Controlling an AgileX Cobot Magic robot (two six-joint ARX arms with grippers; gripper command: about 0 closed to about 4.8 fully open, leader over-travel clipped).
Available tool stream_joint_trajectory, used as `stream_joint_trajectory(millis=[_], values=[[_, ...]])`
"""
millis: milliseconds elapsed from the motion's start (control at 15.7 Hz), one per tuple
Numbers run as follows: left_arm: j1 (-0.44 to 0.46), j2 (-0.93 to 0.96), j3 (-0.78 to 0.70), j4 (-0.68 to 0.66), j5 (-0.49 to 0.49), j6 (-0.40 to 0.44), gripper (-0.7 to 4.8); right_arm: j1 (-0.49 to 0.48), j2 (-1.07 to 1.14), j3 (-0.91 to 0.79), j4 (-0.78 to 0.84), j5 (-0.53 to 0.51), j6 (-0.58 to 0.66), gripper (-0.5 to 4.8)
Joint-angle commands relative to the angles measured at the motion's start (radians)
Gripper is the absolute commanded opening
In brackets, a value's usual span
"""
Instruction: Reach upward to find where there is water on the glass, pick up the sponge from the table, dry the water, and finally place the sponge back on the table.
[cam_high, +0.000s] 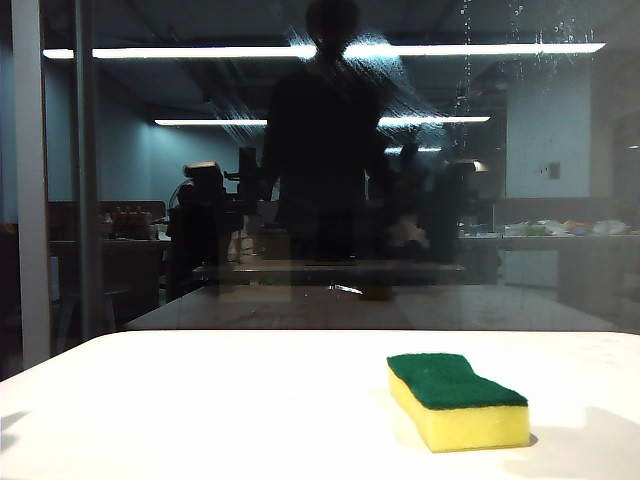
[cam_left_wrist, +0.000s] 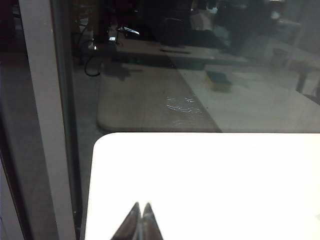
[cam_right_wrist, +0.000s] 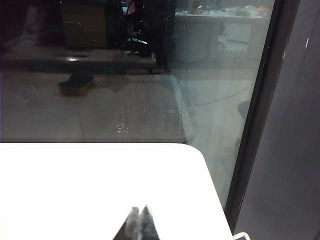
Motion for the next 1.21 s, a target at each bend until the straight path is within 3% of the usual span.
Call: stream_joint_trajectory(millis=[64,510,766,1021,1212], values=[[0.002,0.001,0.003,0.014,0.000,-0.003,-0.03,0.000,0.000,-0.004,0.019,-0.002,-0.002,-0.05],[0.000,0.001,0.018,0.027,0.034,-0.010,-0.04,0.001,0.000,0.015,0.024,-0.003,0.006,-0.05],[0.000,0.001,0.098,0.006,0.045,-0.112,-0.04,0.001,0.000,0.103,0.018,-0.003,0.021,-0.05],[0.000,0.002,0.270,0.000,0.016,-0.112,-0.04,0.001,0.000,0.275,-0.031,-0.003,0.070,-0.05],[0.000,0.035,0.457,-0.080,-0.031,-0.112,-0.04,0.001,0.020,0.441,-0.111,0.005,0.070,-0.05]])
